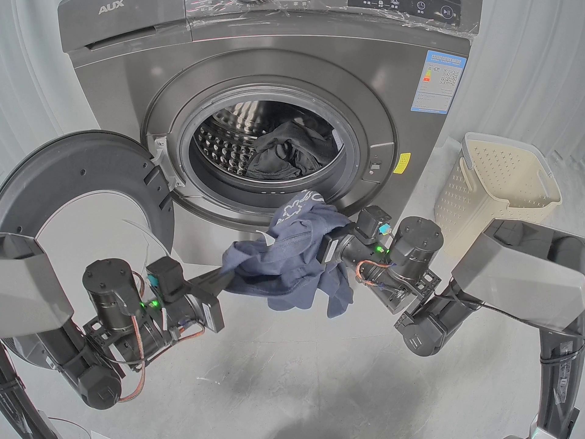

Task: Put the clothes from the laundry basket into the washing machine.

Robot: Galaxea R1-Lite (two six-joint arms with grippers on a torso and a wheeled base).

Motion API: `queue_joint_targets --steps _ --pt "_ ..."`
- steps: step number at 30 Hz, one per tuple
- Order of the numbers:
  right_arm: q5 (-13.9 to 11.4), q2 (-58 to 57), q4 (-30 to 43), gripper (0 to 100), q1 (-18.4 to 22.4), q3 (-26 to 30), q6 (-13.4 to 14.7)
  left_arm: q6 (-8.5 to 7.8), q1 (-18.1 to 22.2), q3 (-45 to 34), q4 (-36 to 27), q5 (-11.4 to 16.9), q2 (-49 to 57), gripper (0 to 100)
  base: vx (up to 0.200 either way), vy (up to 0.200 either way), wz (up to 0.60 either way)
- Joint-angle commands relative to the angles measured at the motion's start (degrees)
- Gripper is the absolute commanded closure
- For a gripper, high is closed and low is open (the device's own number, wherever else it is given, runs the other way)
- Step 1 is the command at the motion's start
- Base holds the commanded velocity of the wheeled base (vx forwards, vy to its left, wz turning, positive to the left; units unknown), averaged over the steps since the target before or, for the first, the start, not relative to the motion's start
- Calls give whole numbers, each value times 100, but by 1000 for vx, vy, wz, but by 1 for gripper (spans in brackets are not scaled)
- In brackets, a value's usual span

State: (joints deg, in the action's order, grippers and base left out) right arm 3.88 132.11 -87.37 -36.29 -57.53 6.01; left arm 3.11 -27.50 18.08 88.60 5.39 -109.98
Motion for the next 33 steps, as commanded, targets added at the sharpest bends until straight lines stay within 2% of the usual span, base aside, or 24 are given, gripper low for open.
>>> queue_joint_targets --steps 1,7,23,24,29,33 --pt "-1 -370 -34 100 -115 -136 5 -38 -62 -226 8 129 -709 100 0 0 0" --pt "-10 -449 -96 100 -220 -224 49 -47 -221 -94 8 138 -1157 100 0 0 0" --pt "-10 -449 -87 100 -256 -241 32 -47 -141 178 17 129 -1262 100 0 0 0" --pt "-10 -449 -87 100 -256 -250 32 -47 -141 196 17 120 -1254 0 0 0 0" --pt "-10 -440 -87 100 -212 -268 32 67 -150 214 17 24 -1095 0 0 0 0" --pt "-1 -414 -61 100 -203 -285 23 14 -247 -243 17 41 -867 0 0 0 0"
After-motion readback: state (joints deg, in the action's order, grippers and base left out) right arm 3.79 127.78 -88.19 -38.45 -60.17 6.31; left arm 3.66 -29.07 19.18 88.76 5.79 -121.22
